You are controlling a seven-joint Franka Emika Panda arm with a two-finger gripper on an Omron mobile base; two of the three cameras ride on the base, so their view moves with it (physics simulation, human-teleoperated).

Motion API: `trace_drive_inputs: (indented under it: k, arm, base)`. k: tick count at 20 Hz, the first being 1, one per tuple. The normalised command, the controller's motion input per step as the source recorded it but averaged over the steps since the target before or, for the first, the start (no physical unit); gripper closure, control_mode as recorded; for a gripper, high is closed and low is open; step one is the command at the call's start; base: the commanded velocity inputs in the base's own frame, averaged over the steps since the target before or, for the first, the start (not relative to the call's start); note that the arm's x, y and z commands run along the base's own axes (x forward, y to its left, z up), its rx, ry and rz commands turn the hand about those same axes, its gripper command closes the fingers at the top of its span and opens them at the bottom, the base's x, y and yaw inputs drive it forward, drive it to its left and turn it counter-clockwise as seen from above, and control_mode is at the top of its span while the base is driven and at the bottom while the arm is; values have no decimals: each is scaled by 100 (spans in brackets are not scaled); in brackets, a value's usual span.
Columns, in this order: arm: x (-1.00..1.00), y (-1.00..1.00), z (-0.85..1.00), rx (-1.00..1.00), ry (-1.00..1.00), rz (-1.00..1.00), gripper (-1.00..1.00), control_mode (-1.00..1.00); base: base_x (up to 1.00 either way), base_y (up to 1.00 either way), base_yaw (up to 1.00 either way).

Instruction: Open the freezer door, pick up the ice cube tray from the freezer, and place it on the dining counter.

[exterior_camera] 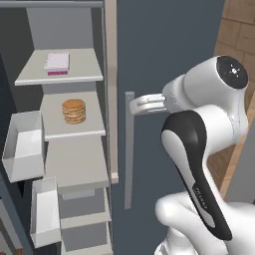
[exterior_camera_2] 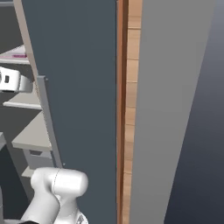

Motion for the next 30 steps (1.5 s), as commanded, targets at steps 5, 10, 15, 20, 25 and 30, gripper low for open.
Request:
trace_drive_inputs:
  k: [5,10,15,20,25,30]
  arm:
    - [0,0,0,0,0,0,-100,100]
    - [0,0,0,0,0,0,-100,100]
    - [0,0,0,0,0,0,-100,100]
    - [0,0,0,0,0,0,-100,100]
    - [0,0,0,0,0,0,-100,100]
    - [0,0,0,0,0,0,-100,100]
  base:
    - [-20,68,0]
    - [8,64,0]
    - [24,6,0]
    - [40,1,0]
    - [54,13,0]
    - [41,9,0]
